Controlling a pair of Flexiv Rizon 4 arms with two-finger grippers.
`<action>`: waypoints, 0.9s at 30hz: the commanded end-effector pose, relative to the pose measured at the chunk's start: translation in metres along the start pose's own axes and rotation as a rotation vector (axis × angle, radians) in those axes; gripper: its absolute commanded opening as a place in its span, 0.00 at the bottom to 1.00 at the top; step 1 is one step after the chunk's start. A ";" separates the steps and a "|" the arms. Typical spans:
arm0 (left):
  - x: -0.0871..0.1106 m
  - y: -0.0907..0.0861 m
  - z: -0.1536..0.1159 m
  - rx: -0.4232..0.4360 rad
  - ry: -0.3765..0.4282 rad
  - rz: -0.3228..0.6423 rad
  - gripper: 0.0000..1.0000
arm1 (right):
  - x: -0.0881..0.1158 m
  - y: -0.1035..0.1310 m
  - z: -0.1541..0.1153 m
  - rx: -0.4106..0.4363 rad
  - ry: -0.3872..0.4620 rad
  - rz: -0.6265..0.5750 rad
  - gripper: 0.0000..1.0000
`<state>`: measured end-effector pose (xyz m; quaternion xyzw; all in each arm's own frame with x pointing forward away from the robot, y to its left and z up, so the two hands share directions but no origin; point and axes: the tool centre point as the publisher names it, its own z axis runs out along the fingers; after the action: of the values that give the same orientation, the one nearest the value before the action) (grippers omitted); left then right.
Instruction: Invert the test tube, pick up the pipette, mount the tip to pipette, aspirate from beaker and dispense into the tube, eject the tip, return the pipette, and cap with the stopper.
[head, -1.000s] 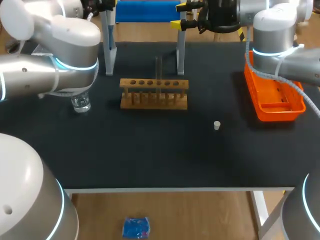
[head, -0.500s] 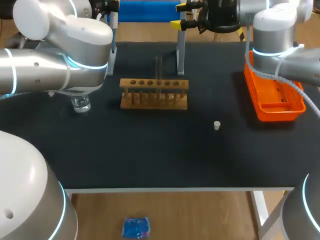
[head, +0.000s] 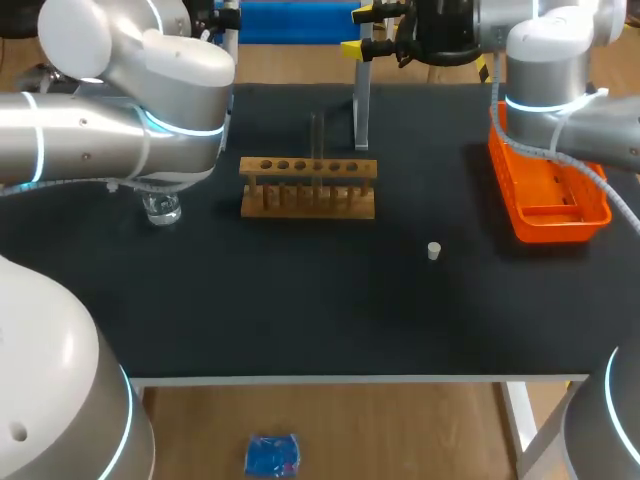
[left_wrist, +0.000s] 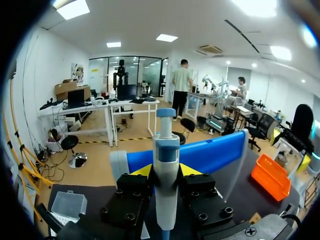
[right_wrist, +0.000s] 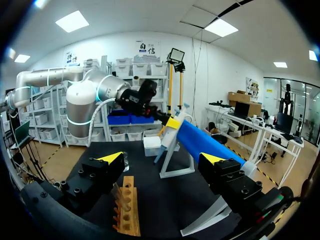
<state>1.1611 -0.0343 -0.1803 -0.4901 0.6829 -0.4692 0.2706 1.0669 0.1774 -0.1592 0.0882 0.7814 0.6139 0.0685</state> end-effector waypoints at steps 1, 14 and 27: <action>0.001 0.002 0.005 -0.003 -0.007 -0.003 0.00 | -0.001 0.000 -0.001 0.003 0.003 0.001 1.00; -0.001 0.012 0.013 -0.025 -0.017 -0.023 0.00 | -0.001 0.000 -0.001 0.003 0.003 0.001 1.00; 0.000 0.024 0.018 -0.048 -0.020 -0.043 0.00 | -0.001 0.000 -0.001 0.003 0.003 0.001 1.00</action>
<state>1.1658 -0.0375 -0.2051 -0.5145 0.6811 -0.4547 0.2543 1.0669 0.1774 -0.1592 0.0882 0.7815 0.6139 0.0685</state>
